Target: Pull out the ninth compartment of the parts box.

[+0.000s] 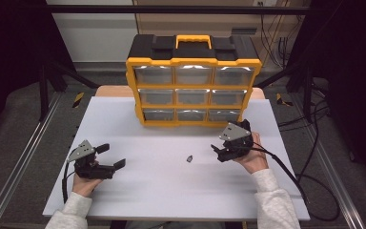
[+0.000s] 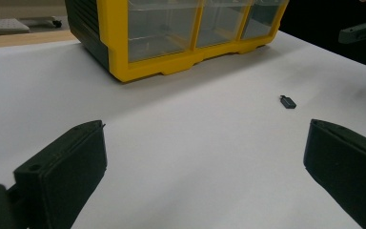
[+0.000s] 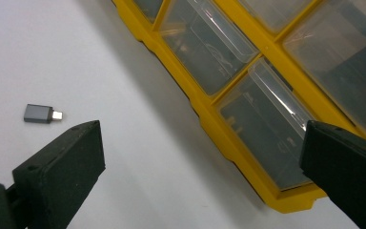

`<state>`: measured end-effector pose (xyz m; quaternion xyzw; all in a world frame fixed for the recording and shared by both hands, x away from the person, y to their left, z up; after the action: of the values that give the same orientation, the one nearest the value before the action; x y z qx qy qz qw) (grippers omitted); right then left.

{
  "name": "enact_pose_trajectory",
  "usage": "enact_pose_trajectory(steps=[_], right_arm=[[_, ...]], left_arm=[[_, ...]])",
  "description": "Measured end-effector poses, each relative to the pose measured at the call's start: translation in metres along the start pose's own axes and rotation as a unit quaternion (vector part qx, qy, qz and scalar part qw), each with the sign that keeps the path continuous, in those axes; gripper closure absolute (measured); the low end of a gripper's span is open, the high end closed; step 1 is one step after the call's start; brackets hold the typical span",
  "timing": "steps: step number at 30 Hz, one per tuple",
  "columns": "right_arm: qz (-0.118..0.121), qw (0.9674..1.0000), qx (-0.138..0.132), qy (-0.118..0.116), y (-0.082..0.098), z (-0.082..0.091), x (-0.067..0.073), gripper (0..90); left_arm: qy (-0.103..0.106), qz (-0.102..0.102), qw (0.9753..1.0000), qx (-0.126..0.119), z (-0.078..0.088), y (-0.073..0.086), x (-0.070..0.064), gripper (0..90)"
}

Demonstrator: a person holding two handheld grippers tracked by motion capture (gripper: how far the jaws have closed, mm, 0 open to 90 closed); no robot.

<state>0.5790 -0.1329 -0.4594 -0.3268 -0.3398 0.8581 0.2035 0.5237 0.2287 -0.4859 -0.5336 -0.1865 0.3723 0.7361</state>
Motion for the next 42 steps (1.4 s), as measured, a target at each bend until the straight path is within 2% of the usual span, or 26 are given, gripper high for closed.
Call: enact_pose_trajectory(steps=[10, 17, 18, 24, 29, 42], right_arm=[[0.039, 0.9987, 0.031, 0.014, -0.001, -0.006, -0.006, 2.3], [0.058, 0.9971, 0.045, 0.017, -0.003, -0.009, -0.008, 2.4], [0.067, 0.9963, 0.050, 0.019, -0.004, -0.010, -0.009, 2.4], [0.083, 0.9941, 0.064, 0.029, -0.005, -0.012, -0.013, 2.5], [0.105, 0.9909, 0.076, 0.034, -0.007, -0.014, -0.017, 2.5], [0.139, 0.9843, 0.098, 0.047, -0.007, -0.021, -0.023, 2.6]], left_arm=[[-0.001, 0.001, 1.0000, 0.001, 0.000, 0.000, 0.001, 0.2], [-0.002, 0.001, 1.0000, 0.000, 0.000, 0.000, 0.001, 0.2], [-0.002, 0.001, 1.0000, 0.000, 0.000, 0.000, 0.001, 0.2], [-0.002, 0.001, 1.0000, 0.000, 0.000, 0.000, 0.001, 0.2], [-0.002, 0.001, 1.0000, 0.000, 0.000, 0.000, 0.001, 0.3], [-0.004, 0.001, 1.0000, 0.001, -0.001, 0.000, 0.001, 0.3]])
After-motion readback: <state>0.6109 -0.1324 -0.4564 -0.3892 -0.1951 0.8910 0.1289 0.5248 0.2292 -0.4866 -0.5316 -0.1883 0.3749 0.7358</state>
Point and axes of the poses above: each handheld gripper's, and its own axes: z roughly backward along the jaws, y roughly out of its underside, x roughly to its left, the point moved 10 cm from there along -z, roughly forward along the jaws, and after that the axes turned 3 degrees about -y, right-handed, at the moved point
